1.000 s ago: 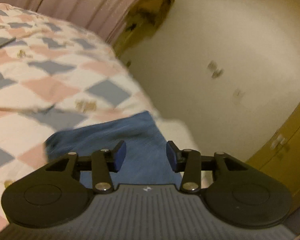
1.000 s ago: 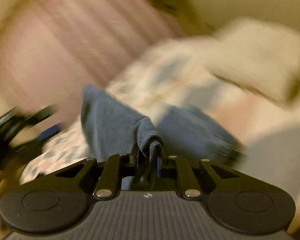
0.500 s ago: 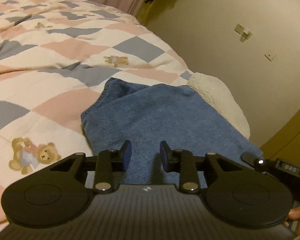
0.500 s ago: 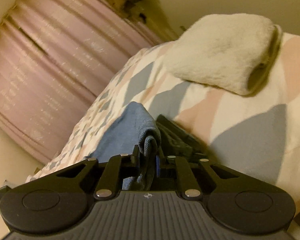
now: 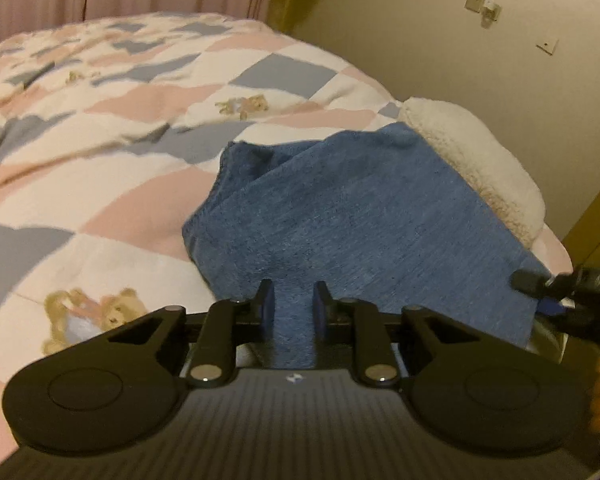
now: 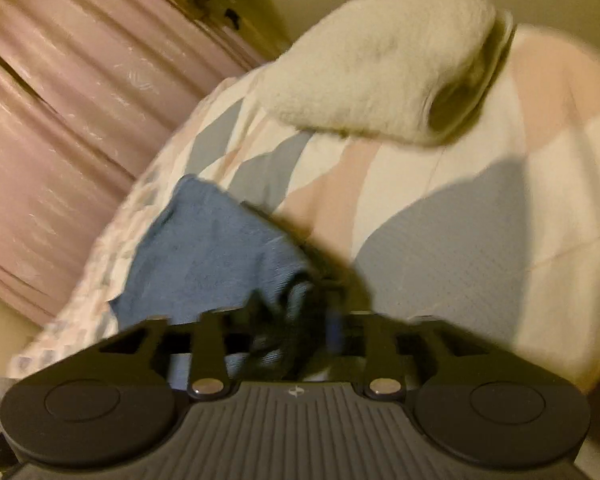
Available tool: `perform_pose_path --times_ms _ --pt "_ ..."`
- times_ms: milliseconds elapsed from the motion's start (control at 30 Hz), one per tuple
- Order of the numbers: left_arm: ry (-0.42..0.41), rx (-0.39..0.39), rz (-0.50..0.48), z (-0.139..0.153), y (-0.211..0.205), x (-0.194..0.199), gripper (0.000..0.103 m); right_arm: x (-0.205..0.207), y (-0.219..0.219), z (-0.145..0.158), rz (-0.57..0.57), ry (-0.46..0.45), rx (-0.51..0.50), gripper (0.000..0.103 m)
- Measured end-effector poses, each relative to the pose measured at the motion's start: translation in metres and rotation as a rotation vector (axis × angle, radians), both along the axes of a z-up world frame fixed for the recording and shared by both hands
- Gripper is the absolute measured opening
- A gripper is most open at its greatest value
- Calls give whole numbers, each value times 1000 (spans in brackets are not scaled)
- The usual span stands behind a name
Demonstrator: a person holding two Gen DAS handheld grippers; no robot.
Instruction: Fold clothes
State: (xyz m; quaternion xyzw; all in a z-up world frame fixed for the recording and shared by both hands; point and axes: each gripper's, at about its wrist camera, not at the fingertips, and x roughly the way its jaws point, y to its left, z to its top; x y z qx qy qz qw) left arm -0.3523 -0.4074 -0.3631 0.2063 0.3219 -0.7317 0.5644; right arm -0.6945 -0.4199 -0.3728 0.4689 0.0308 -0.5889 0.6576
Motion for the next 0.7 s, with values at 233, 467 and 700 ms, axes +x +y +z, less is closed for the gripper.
perform_pose_path --times_ms 233,467,700 --pt "100 -49 70 18 -19 47 18 22 32 41 22 185 -169 58" --pt "141 47 -41 4 -83 67 29 147 83 30 437 497 -293 58" --pt "301 130 -169 -25 -122 79 27 257 123 -22 681 1141 -390 58"
